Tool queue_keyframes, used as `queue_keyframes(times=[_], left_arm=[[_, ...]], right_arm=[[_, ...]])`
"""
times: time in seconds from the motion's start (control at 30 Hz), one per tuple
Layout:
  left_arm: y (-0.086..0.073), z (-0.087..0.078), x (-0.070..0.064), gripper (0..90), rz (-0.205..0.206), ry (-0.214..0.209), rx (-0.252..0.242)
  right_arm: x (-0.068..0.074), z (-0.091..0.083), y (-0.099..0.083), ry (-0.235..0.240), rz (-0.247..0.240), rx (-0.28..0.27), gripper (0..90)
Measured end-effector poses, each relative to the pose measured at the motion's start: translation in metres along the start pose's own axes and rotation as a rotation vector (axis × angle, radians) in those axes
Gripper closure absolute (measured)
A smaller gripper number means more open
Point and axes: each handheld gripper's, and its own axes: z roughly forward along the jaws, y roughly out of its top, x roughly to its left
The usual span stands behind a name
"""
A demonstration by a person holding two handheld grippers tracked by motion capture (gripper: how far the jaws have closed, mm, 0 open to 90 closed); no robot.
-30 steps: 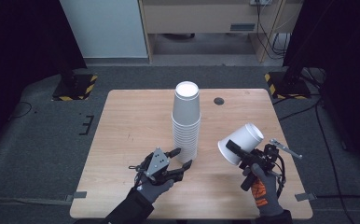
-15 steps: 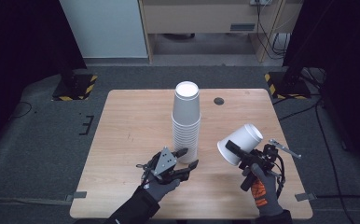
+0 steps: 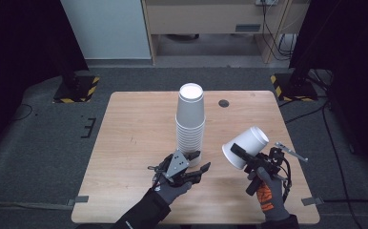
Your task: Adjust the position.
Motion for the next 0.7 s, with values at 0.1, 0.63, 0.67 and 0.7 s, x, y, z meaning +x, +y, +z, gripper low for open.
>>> queue_keyframes(times=[0.1,0.63,0.67,0.7], left_arm=[[0.001,0.004,-0.002,44.8,0.006,-0.007,-0.006],[0.004,0.028,-0.005,44.9,0.004,-0.022,-0.024],[0.004,0.03,-0.004,44.9,0.007,-0.02,-0.023],[0.004,0.031,-0.004,44.9,0.004,-0.021,-0.025]], right_arm=[[0.0,0.0,0.0,-0.003,0.0,0.002,13.7],[-0.001,0.0,0.0,0.002,0.004,0.003,13.8],[-0.001,0.0,0.0,0.005,0.007,0.005,13.8],[-0.001,0.0,0.0,0.005,0.007,0.006,13.8]])
